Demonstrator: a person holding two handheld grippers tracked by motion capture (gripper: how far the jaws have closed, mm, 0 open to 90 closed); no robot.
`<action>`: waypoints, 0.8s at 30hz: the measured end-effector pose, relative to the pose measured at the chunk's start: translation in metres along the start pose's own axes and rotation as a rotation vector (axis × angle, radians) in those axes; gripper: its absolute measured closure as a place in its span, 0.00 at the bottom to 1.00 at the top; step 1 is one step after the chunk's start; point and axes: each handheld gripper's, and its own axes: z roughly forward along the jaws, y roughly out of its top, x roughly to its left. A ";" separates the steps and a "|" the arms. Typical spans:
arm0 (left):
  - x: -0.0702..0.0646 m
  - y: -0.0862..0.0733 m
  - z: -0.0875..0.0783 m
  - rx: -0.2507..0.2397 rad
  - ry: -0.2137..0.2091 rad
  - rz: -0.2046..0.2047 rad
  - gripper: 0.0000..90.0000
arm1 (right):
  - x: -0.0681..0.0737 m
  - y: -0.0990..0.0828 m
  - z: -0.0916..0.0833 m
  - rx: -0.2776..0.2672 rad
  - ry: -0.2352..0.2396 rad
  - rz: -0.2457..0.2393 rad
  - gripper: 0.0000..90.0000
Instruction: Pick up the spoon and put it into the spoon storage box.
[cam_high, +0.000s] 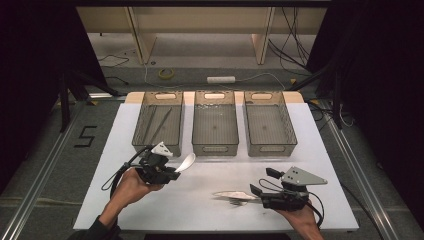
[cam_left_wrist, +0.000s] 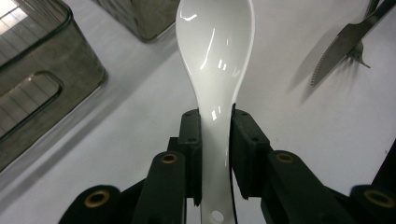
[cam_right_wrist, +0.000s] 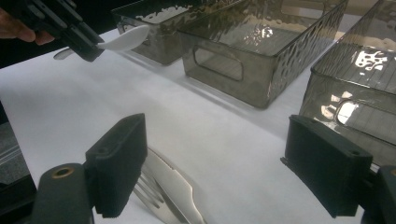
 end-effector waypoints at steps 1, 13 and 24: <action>0.000 0.002 0.000 -0.006 0.001 -0.002 0.83 | 0.000 0.000 0.000 0.000 0.000 0.000 0.24; 0.004 0.029 -0.002 -0.073 0.002 -0.004 0.84 | -0.001 -0.001 0.001 0.004 0.003 0.004 0.24; 0.013 0.059 0.005 -0.113 0.000 -0.011 0.85 | -0.001 -0.001 0.001 0.007 0.001 0.007 0.24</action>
